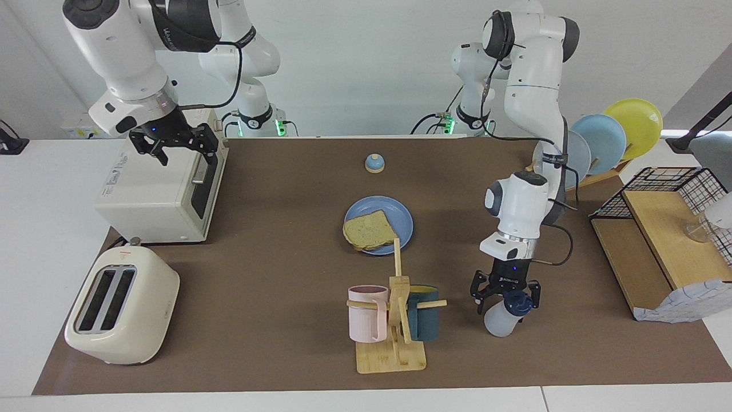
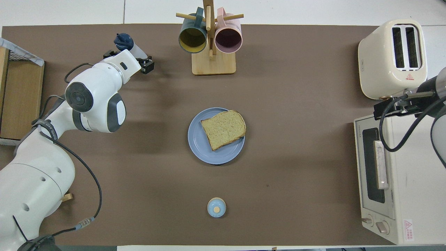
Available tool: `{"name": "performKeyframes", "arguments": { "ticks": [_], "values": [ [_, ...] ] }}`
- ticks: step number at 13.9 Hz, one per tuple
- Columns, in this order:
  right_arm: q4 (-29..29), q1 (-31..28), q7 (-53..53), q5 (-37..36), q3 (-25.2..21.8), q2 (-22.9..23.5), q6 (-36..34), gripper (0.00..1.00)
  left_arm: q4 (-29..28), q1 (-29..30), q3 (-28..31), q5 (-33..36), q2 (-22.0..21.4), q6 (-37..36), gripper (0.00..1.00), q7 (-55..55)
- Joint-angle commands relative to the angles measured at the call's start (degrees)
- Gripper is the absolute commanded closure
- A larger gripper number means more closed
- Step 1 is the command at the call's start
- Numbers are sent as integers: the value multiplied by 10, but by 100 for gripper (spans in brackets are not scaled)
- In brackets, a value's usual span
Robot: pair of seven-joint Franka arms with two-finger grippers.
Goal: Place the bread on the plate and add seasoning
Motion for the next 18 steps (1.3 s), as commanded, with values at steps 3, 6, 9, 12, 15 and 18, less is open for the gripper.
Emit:
{"name": "performKeyframes", "arguments": {
  "ticks": [3, 6, 9, 12, 15, 18],
  "values": [
    [-10, -1, -15, -1, 2, -12, -6, 0, -78, 23, -3, 2, -44, 20, 0, 7],
    [-10, -1, -15, -1, 2, -12, -6, 0, -162, 33, -4, 2, -133, 8, 0, 3],
    [-10, -1, -15, -1, 2, -12, -6, 0, -235, -13, -5, 1, -212, -25, 0, -43],
    [-10, -1, -15, -1, 2, -12, -6, 0, -217, -92, -4, 1, -248, -129, 0, -145],
    [-10, -1, -15, -1, 2, -12, -6, 0, -151, -114, -5, 1, -308, -300, 0, -200],
    [-10, -1, -15, -1, 2, -12, -6, 0, -1, -88, -2, 2, -315, -532, 0, -191]
  ]
}}
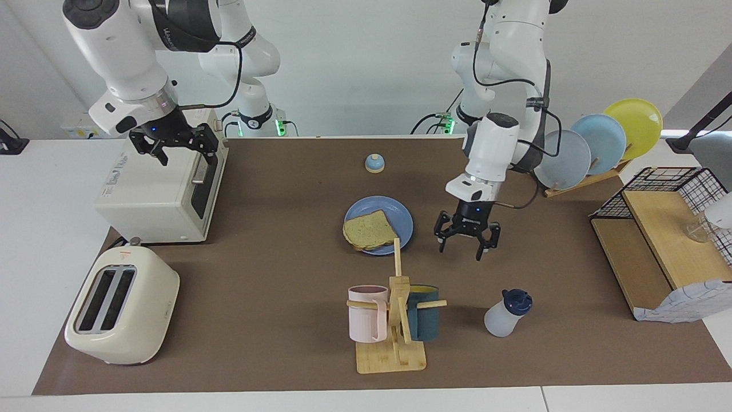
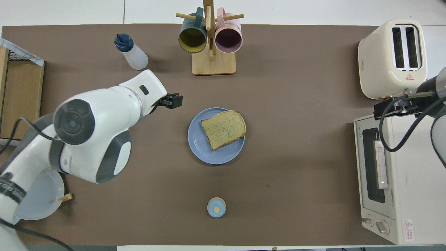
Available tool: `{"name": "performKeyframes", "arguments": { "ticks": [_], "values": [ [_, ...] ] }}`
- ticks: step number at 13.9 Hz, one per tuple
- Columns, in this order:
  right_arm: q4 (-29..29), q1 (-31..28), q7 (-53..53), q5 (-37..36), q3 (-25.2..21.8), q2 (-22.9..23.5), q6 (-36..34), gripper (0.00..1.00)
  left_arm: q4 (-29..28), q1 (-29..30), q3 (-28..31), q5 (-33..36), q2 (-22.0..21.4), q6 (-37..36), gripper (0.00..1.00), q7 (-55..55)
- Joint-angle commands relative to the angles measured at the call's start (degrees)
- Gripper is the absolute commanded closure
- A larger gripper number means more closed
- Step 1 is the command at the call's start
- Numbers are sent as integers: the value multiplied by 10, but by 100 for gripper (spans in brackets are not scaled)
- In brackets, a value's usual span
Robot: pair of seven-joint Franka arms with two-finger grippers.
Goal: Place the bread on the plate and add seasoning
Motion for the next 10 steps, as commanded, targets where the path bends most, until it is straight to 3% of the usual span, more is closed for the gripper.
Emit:
{"name": "performKeyframes", "arguments": {
  "ticks": [1, 4, 8, 10],
  "values": [
    [-10, -1, -16, -1, 2, -12, -6, 0, 119, 44, 4, 2, 1, -170, 0, 24],
    [-10, -1, -16, -1, 2, -12, -6, 0, 164, 103, 6, -2, -6, -265, 0, 113],
    [-10, -1, -16, -1, 2, -12, -6, 0, 150, 212, 6, -4, -36, -338, 0, 266],
    [-10, -1, -16, -1, 2, -12, -6, 0, 132, 242, 9, -4, -49, -357, 0, 292]
  ]
}}
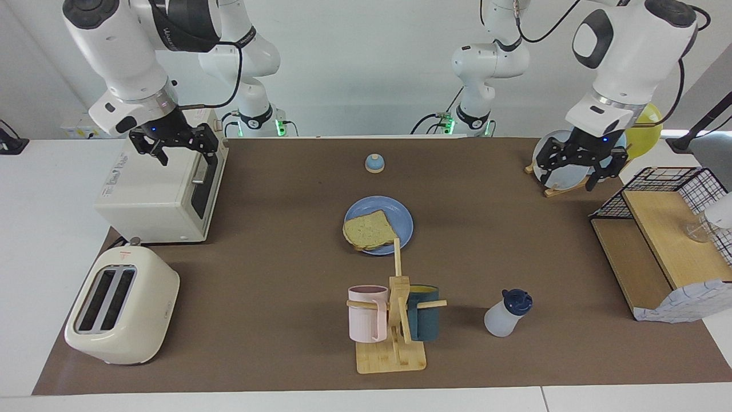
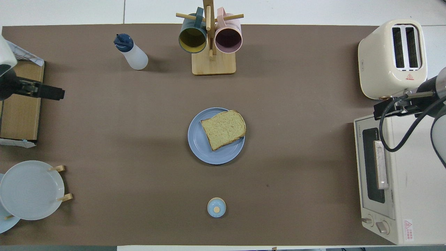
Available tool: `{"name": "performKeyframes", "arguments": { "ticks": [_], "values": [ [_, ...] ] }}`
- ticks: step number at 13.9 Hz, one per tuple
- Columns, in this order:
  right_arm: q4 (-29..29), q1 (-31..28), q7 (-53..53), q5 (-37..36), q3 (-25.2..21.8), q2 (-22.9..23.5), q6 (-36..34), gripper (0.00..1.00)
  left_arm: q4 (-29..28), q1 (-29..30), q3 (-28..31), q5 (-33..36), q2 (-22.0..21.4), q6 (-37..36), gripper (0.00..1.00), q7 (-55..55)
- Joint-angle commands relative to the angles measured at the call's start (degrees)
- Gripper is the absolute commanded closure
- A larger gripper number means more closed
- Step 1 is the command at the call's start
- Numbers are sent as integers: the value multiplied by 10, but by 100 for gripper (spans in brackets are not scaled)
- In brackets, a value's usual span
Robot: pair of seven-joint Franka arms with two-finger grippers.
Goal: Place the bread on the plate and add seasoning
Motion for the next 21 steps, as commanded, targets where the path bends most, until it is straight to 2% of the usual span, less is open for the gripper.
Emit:
{"name": "performKeyframes", "arguments": {
  "ticks": [1, 8, 10, 11, 13, 16, 18, 21],
  "values": [
    [-10, -2, -16, -1, 2, -12, -6, 0, -23, 19, -5, -1, -23, -18, 0, 23],
    [-12, -1, -17, -1, 2, -13, -7, 0, -10, 26, -6, 23, -29, -2, 0, 18],
    [-13, -2, -17, -1, 2, -13, -7, 0, 1, 22, -7, 22, -29, -14, 0, -30],
    [-13, -2, -17, -1, 2, -13, -6, 0, 31, 20, -7, 21, -27, -47, 0, -83],
    [-13, -2, -17, -1, 2, -13, -7, 0, 98, 5, -4, 19, -20, -147, 0, -107],
    [-12, -2, -17, -1, 2, -13, -6, 0, 118, -38, 33, 21, -28, -262, 0, -112],
    [-12, -2, -17, -1, 2, -13, -6, 0, 80, -40, 34, 24, -48, -251, 0, -125],
    [-11, -1, -17, -1, 2, -12, -6, 0, 38, -54, 34, 22, -46, -169, 0, -144]
  ]
}}
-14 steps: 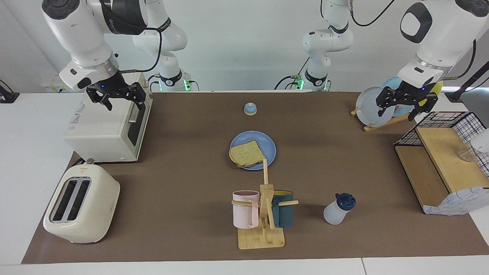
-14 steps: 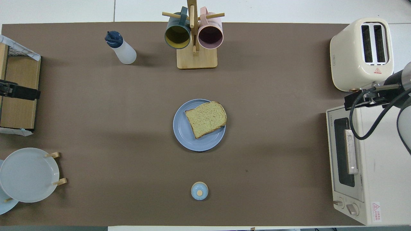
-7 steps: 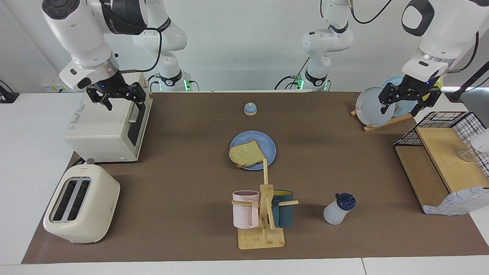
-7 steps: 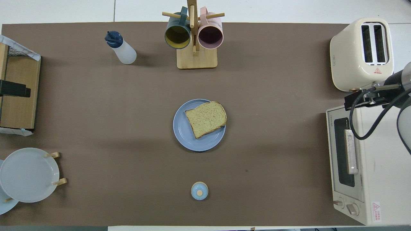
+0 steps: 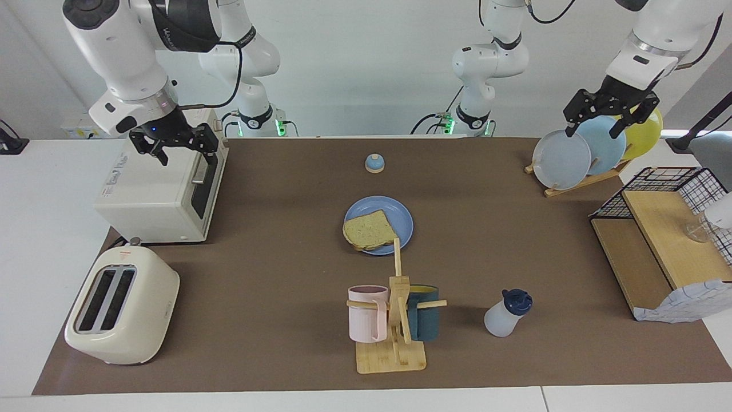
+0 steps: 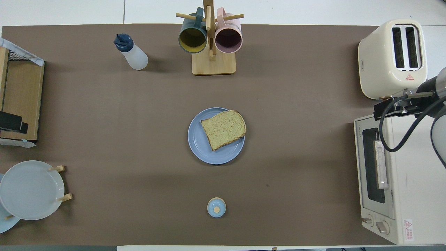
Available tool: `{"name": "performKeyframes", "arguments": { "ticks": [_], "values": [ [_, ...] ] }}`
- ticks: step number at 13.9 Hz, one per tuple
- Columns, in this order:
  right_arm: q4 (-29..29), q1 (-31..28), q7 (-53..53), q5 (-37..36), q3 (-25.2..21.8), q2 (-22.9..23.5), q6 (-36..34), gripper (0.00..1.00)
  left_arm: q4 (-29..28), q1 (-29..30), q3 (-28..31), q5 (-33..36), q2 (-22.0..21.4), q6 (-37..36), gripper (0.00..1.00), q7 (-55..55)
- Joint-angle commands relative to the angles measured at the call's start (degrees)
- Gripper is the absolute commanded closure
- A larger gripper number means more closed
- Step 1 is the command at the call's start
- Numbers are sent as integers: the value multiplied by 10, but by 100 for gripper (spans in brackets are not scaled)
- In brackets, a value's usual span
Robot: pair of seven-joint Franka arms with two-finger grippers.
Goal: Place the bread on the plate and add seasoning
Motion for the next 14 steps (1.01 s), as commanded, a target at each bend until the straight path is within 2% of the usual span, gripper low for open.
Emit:
{"name": "performKeyframes", "arguments": {
  "ticks": [1, 4, 7, 14],
  "values": [
    [-11, -1, -17, -1, 2, -12, -5, 0, -40, -26, 9, 4, 0, 70, 0, -30],
    [-11, -2, -17, -1, 2, -12, -5, 0, -24, -20, 11, 3, 26, 83, 0, -27],
    [-12, -2, -17, -1, 2, -12, -5, 0, -13, -18, 3, 2, 25, 119, 0, -27],
    [-12, -2, -17, -1, 2, -12, -5, 0, -25, -14, 3, 3, 22, 114, 0, -25]
  ]
}}
